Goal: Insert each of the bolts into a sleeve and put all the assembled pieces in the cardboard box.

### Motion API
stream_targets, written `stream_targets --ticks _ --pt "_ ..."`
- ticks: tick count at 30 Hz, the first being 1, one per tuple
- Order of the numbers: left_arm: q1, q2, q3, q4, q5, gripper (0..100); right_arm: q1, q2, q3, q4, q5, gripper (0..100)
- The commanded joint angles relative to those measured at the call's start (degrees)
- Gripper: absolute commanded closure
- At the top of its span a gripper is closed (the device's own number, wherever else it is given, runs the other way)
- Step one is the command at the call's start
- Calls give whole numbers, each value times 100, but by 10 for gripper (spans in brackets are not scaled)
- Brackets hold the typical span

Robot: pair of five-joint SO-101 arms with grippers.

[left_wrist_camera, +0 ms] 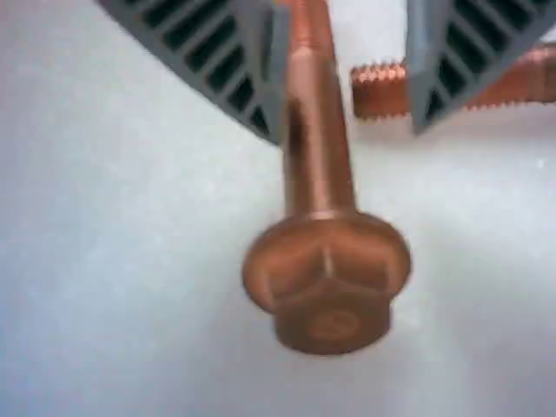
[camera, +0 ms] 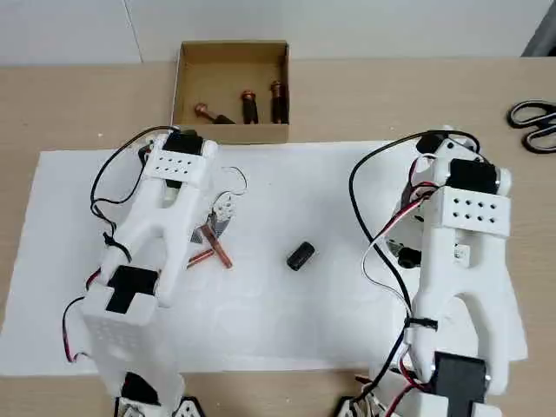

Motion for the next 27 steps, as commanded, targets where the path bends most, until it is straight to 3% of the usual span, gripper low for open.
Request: stream_targets --ticks 1,13,27 --pt "0 -18 -198 -62 26 910 40 -215 -18 48 -26 995" --pt "0 0 -198 -633 26 910 40 -215 -18 48 -26 995" --pt "-9 677 -233 -457 26 910 40 -215 -18 48 -26 995"
